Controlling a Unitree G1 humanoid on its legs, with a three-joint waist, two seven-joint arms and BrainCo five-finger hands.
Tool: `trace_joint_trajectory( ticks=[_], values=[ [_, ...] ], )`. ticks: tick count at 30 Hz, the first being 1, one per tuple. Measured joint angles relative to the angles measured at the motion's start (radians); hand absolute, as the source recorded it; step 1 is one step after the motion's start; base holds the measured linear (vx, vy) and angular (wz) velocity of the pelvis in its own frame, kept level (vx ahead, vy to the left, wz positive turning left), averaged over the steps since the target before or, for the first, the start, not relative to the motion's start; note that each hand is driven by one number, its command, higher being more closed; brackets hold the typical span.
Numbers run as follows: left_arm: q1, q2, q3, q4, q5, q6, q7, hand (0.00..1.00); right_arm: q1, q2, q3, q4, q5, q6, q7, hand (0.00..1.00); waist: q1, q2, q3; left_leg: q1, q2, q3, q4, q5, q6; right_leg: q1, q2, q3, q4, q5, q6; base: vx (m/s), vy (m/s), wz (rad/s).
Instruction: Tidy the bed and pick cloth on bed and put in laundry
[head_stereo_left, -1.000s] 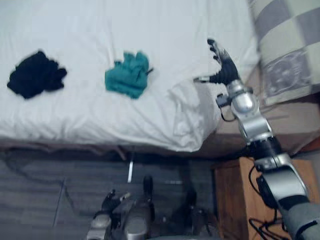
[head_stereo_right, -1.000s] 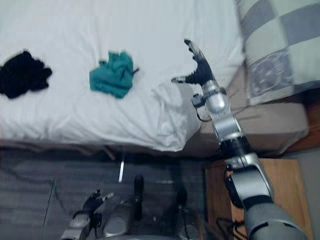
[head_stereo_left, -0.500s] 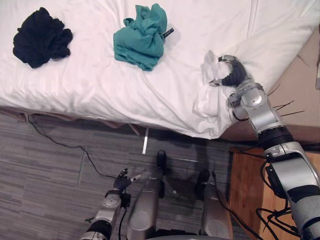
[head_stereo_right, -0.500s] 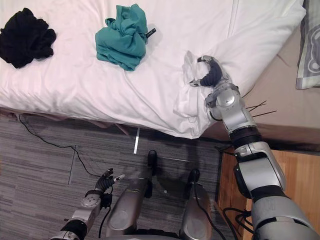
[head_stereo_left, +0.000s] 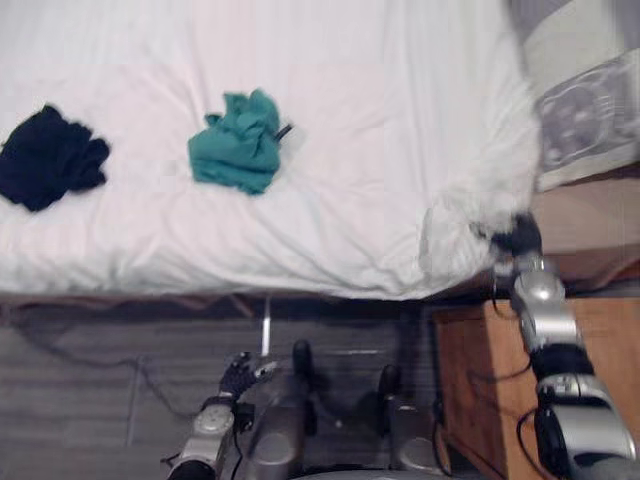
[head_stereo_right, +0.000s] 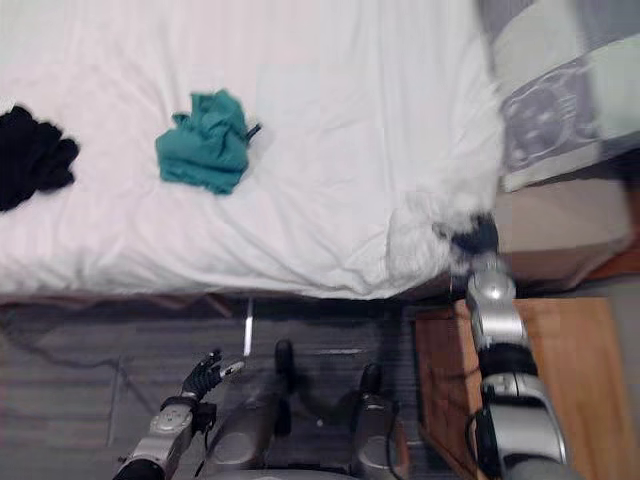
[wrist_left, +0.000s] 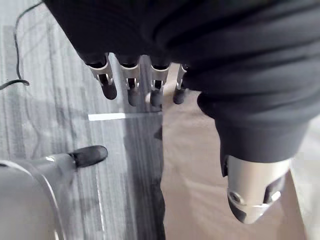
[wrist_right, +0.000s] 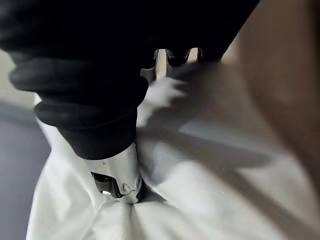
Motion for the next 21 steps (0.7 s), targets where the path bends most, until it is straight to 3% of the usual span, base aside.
trace_joint_trajectory(
  ticks=[4, 9, 10, 12, 16, 19, 21],
  values=[
    [0.048, -0.004, 0.005, 0.005, 0.014, 0.018, 0.000, 0.00, 0.154, 0.023, -0.171, 0.044, 0.126, 0.036, -0.114, 0.00, -0.031, -0.008, -0.075, 0.038, 0.003, 0.033, -0.004, -0.016, 0.005, 0.034, 0.011, 0.025, -0.034, 0.006, 0.001, 0.05, 0.009, -0.26],
    [0.102, -0.019, 0.043, 0.011, 0.014, 0.021, 0.003, 0.00, 0.251, 0.003, -0.409, 0.068, 0.231, 0.033, -0.285, 0.00, -0.059, 0.002, -0.100, 0.076, 0.025, 0.071, -0.011, -0.025, 0.000, 0.065, 0.036, 0.055, -0.072, 0.025, -0.005, -0.04, -0.002, -0.28],
    [0.106, -0.019, 0.043, 0.011, 0.014, 0.021, 0.003, 0.00, 0.256, -0.004, -0.424, 0.068, 0.231, 0.031, -0.298, 1.00, -0.061, 0.002, -0.102, 0.077, 0.027, 0.072, -0.011, -0.025, 0.000, 0.066, 0.038, 0.055, -0.074, 0.025, -0.005, -0.06, -0.016, -0.13],
    [0.116, -0.019, 0.043, 0.030, 0.013, 0.022, 0.003, 0.00, 0.260, -0.042, -0.461, 0.037, 0.226, -0.006, -0.349, 1.00, -0.063, 0.002, -0.104, 0.075, 0.035, 0.072, -0.011, -0.025, -0.001, 0.067, 0.045, 0.051, -0.077, 0.026, -0.005, -0.07, -0.010, -0.03],
    [0.118, -0.014, 0.045, 0.047, 0.012, 0.029, 0.004, 0.00, 0.225, -0.094, -0.382, -0.170, 0.191, -0.053, -0.342, 1.00, -0.063, 0.010, -0.110, 0.045, 0.038, 0.068, -0.011, -0.029, 0.004, 0.060, 0.049, 0.044, -0.095, 0.026, -0.005, -0.08, 0.026, 0.07],
    [0.123, 0.002, 0.041, 0.049, 0.010, 0.030, 0.003, 0.00, 0.044, -0.162, -0.213, -0.225, 0.183, -0.069, -0.221, 1.00, -0.058, 0.009, -0.110, 0.007, 0.043, 0.066, -0.010, -0.028, 0.004, 0.026, 0.047, 0.044, -0.097, 0.035, -0.018, -0.03, 0.021, 0.07],
    [0.103, 0.009, 0.038, 0.048, 0.000, 0.029, 0.003, 0.00, -0.156, -0.207, -0.076, -0.201, 0.187, -0.067, -0.140, 1.00, -0.051, 0.023, -0.080, -0.037, 0.040, 0.056, 0.014, -0.027, 0.005, -0.015, 0.040, 0.026, -0.076, 0.043, -0.030, -0.02, 0.029, 0.37]
  ],
)
